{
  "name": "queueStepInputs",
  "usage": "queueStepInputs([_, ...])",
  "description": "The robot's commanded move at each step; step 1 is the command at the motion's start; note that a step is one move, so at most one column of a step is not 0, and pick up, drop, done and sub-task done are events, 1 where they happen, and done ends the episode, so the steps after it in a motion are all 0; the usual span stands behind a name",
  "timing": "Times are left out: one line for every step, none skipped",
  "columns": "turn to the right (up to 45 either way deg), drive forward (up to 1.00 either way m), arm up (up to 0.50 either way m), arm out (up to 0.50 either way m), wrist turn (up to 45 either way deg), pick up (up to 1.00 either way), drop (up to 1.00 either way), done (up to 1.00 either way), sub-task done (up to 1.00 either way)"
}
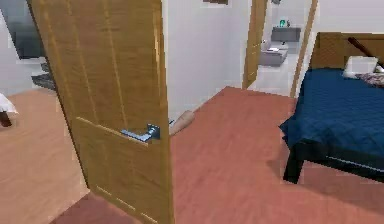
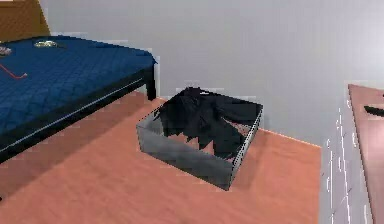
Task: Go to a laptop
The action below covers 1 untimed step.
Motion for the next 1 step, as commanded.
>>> queueStepInputs([-45.0,0.00,0.00,0.00,0.0,0.00,0.00,0.00,0.00])
